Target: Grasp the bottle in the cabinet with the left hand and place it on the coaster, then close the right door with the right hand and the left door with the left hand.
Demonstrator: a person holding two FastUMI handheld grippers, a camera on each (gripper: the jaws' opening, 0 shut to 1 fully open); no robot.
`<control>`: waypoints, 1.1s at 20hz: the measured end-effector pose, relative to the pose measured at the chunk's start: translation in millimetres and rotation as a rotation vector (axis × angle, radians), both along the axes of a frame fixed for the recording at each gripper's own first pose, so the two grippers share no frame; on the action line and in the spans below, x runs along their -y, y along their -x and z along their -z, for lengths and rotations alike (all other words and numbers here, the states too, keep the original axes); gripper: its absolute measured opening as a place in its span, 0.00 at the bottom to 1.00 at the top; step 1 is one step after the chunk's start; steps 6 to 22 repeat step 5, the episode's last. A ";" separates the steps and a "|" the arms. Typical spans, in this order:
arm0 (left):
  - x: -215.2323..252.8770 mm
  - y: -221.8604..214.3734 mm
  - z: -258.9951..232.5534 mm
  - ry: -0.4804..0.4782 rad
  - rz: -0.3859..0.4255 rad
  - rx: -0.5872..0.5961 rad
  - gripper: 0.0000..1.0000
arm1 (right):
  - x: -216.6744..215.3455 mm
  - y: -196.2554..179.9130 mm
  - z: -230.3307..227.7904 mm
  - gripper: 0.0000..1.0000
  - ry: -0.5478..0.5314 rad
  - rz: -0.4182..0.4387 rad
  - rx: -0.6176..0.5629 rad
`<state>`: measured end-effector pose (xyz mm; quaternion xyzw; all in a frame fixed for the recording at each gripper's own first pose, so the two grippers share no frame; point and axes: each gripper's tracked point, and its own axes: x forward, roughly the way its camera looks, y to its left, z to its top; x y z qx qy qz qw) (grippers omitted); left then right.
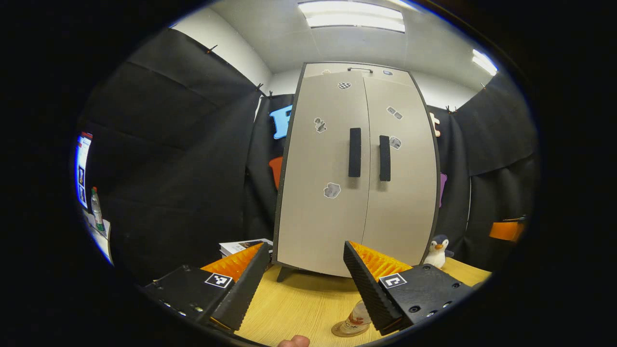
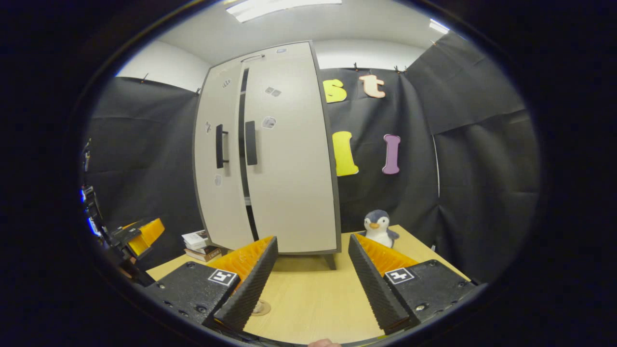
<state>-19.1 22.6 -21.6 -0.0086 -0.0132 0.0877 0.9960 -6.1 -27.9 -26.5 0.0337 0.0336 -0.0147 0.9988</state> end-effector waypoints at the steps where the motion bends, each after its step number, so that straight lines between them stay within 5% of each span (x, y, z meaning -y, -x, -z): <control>1: 0.8 -0.8 0.6 -0.002 0.002 -0.004 0.99 | -0.5 -1.2 -0.5 0.96 0.002 0.000 0.000; 22: 1.9 -1.1 0.0 -0.012 0.004 -0.009 0.99 | -1.1 -3.7 -3.9 0.96 0.007 -0.003 0.007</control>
